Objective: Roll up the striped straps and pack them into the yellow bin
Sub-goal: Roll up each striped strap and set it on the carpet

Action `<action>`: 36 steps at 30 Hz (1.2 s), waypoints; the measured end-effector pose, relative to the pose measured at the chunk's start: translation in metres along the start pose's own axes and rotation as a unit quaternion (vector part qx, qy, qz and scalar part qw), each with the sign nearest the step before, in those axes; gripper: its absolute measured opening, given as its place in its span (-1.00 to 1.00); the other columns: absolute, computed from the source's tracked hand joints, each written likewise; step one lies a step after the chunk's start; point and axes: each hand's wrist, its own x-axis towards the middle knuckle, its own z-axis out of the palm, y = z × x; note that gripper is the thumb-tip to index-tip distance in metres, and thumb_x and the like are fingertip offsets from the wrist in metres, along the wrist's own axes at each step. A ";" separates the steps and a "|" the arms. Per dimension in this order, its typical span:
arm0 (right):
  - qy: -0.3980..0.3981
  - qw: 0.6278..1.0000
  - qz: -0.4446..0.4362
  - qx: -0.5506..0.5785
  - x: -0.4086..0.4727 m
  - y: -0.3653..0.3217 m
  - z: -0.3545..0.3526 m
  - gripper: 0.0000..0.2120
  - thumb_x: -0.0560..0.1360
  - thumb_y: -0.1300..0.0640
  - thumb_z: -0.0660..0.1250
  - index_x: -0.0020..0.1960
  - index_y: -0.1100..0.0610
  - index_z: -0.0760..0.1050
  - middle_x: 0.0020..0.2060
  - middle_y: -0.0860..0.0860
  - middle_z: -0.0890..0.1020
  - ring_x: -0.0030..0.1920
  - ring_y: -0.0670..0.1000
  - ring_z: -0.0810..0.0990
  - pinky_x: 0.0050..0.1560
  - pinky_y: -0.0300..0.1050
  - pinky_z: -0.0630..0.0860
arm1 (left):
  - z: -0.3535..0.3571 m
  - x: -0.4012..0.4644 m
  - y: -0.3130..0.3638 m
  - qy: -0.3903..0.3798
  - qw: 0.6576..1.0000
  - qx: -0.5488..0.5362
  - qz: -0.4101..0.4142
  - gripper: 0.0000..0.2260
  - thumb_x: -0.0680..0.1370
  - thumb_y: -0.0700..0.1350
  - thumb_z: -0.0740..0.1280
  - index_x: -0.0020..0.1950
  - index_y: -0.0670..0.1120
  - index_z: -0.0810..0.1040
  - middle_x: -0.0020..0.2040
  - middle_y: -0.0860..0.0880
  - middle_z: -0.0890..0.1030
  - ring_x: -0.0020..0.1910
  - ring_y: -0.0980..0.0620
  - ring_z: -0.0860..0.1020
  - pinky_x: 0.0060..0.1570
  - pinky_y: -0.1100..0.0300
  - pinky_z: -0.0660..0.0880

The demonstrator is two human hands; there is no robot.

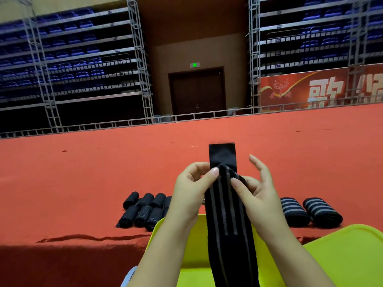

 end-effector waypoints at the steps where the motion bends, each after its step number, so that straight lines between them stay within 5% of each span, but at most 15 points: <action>1: -0.014 1.000 -0.004 -0.009 0.004 -0.004 0.000 -0.37 0.52 0.20 0.34 0.43 -0.23 0.16 -0.11 0.01 0.71 -0.08 0.02 0.69 0.01 0.01 0.59 | 0.001 0.003 0.006 -0.018 1.000 -0.006 -0.006 -0.89 0.47 -0.07 0.45 -0.07 -0.09 0.62 -0.13 -0.08 0.68 -0.12 -0.04 0.64 -0.04 -0.01 0.54; 5: -0.080 0.996 -0.001 -0.045 0.020 -0.008 0.003 -0.19 0.52 0.18 0.35 0.51 -0.26 -0.08 -0.10 -0.03 0.71 -0.09 0.00 0.70 0.05 0.05 0.58 | 0.008 0.019 0.029 -0.016 0.999 -0.031 -0.010 -0.89 0.53 -0.16 0.38 -0.07 -0.21 0.58 -0.23 -0.18 0.63 -0.28 -0.11 0.61 -0.27 0.12 0.56; 8: -0.091 0.993 -0.022 -0.067 0.025 0.000 0.001 -0.14 0.50 0.05 0.36 0.44 -0.43 -0.19 -0.16 0.13 0.69 -0.14 0.22 0.65 -0.01 0.21 0.57 | 0.014 0.029 0.037 0.004 0.999 -0.050 -0.017 -0.90 0.50 -0.20 0.41 -0.11 -0.24 0.59 -0.26 -0.23 0.61 -0.32 -0.14 0.60 -0.33 0.11 0.58; 10: -0.095 0.987 -0.055 -0.121 0.022 0.007 -0.004 -0.10 0.51 0.07 0.35 0.36 -0.53 -0.27 -0.24 0.19 0.62 -0.25 0.23 0.58 -0.17 0.07 0.52 | 0.015 0.035 0.043 0.008 0.998 -0.059 -0.023 -0.90 0.49 -0.20 0.41 -0.13 -0.24 0.60 -0.28 -0.23 0.63 -0.35 -0.14 0.62 -0.34 0.10 0.60; 13: -0.130 0.968 -0.095 -0.193 0.011 0.014 -0.012 -0.06 0.54 0.13 0.33 0.35 -0.50 -0.35 -0.25 -0.11 0.64 -0.31 -0.11 0.57 -0.22 -0.23 0.47 | 0.011 0.051 0.052 0.028 0.996 -0.081 -0.033 -0.91 0.49 -0.20 0.42 -0.19 -0.20 0.63 -0.34 -0.14 0.65 -0.41 -0.06 0.62 -0.35 0.18 0.58; 16: -0.162 0.955 -0.095 -0.229 0.002 0.017 -0.018 -0.15 0.54 0.09 0.33 0.41 -0.48 -0.21 0.15 -0.13 0.63 0.04 0.18 0.63 0.08 0.04 0.56 | 0.005 0.069 0.062 0.037 0.991 -0.105 -0.069 -0.88 0.51 -0.20 0.39 -0.21 -0.19 0.60 -0.36 -0.10 0.65 -0.43 -0.02 0.63 -0.36 0.19 0.60; 18: -0.192 0.948 -0.108 -0.230 0.002 0.016 -0.021 -0.29 0.54 0.12 0.33 0.43 -0.44 0.05 0.31 -0.26 0.47 0.34 -0.01 0.45 0.32 -0.08 0.43 | 0.001 0.077 0.067 0.036 0.988 -0.114 -0.100 -0.87 0.53 -0.19 0.38 -0.19 -0.20 0.57 -0.38 -0.10 0.65 -0.44 -0.02 0.63 -0.37 0.17 0.61; 21: -0.209 0.941 -0.135 -0.230 0.005 0.013 -0.023 -0.56 0.53 0.25 0.34 0.21 -0.25 0.52 0.14 -0.32 0.55 0.22 -0.22 0.50 0.20 -0.27 0.44 | -0.003 0.083 0.076 0.040 0.978 -0.145 -0.146 -0.84 0.55 -0.15 0.38 -0.14 -0.23 0.53 -0.40 -0.14 0.64 -0.45 -0.04 0.64 -0.43 0.16 0.60; 23: -0.212 0.947 -0.111 -0.212 0.007 0.015 -0.024 -0.59 0.52 0.32 0.32 0.03 -0.21 0.62 -0.04 -0.30 0.59 0.03 -0.23 0.58 0.00 -0.38 0.45 | -0.007 0.084 0.085 0.035 0.971 -0.175 -0.162 -0.80 0.57 -0.13 0.35 -0.14 -0.25 0.50 -0.45 -0.12 0.60 -0.56 0.00 0.58 -0.58 0.28 0.50; 25: -0.210 0.958 -0.084 -0.178 0.011 0.016 -0.023 -0.58 0.52 0.36 0.31 -0.08 -0.18 0.66 -0.14 -0.27 0.61 -0.07 -0.21 0.60 -0.10 -0.42 0.42 | -0.009 0.087 0.094 0.025 0.965 -0.199 -0.167 -0.79 0.58 -0.11 0.33 -0.14 -0.25 0.46 -0.50 -0.10 0.55 -0.67 0.04 0.49 -0.67 0.38 0.37; 31: -0.241 0.963 -0.034 -0.115 0.023 0.018 -0.012 -0.66 0.58 0.26 0.24 0.02 -0.15 0.63 0.08 -0.07 0.54 0.15 -0.15 0.54 0.18 -0.31 0.43 | -0.011 0.097 0.111 0.032 0.956 -0.248 -0.156 -0.76 0.56 -0.11 0.37 -0.22 -0.24 0.49 -0.46 -0.09 0.57 -0.50 -0.03 0.59 -0.45 0.22 0.56; 34: -0.147 0.985 -0.071 -0.054 0.027 0.025 -0.009 -0.75 0.58 0.16 0.24 0.07 -0.20 0.52 0.29 -0.11 0.44 0.33 -0.11 0.44 0.23 -0.22 0.41 | -0.011 0.097 0.118 0.030 0.957 -0.243 -0.153 -0.74 0.57 -0.12 0.35 -0.25 -0.23 0.46 -0.52 -0.07 0.52 -0.62 0.01 0.52 -0.63 0.31 0.42; 36: -0.049 0.998 -0.046 0.006 0.030 0.028 -0.010 -0.80 0.53 0.09 0.31 0.09 -0.16 0.43 0.23 -0.08 0.49 0.23 -0.10 0.54 0.07 -0.20 0.52 | -0.011 0.098 0.119 0.023 0.964 -0.220 -0.150 -0.74 0.57 -0.12 0.35 -0.24 -0.24 0.46 -0.52 -0.09 0.53 -0.60 -0.01 0.54 -0.62 0.30 0.43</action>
